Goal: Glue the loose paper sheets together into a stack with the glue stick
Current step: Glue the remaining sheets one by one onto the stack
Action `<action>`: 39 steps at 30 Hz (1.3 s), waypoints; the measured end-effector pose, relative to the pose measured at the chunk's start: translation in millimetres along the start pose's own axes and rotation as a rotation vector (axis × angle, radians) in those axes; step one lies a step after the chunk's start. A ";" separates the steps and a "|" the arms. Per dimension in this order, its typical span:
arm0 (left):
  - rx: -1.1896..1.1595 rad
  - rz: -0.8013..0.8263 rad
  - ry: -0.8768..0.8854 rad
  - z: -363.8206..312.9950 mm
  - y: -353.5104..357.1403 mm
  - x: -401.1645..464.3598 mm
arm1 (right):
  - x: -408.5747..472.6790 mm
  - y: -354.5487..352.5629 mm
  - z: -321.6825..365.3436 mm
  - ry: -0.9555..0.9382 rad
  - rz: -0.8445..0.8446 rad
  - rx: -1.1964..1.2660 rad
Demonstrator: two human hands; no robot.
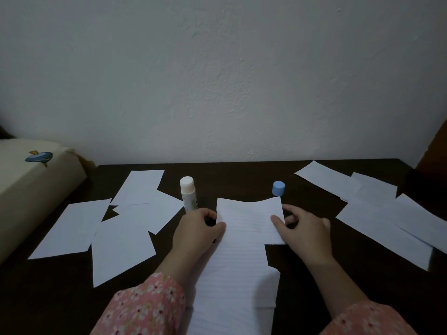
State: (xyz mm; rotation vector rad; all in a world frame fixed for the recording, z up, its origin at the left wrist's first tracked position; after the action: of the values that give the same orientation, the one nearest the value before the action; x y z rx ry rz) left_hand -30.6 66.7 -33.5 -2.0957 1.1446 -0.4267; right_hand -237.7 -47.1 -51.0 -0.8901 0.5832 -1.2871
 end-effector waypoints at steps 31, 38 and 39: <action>0.406 -0.213 0.090 -32.9 11.1 -3.4 | 2.2 -0.2 4.1 -0.097 0.011 -0.063; 0.486 0.052 0.418 -51.9 42.0 5.7 | -2.8 5.2 48.1 -0.409 0.067 -0.127; 0.495 0.118 0.445 -49.3 47.0 5.9 | -3.6 13.6 54.5 -0.441 0.151 -0.175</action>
State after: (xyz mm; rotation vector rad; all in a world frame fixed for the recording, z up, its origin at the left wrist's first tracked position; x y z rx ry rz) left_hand -83.9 23.9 -32.8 -1.5316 1.2430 -1.0413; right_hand -187.3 -30.3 -32.5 -1.2100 0.4062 -0.8743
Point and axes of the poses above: each hand's wrist, its own x-axis towards the middle knuckle, its own y-axis out of the palm, z = x × y, the point moved 4 cm from there along x, towards the middle knuckle, and after that the axes turned 4 degrees about z, right-handed, at the moved point
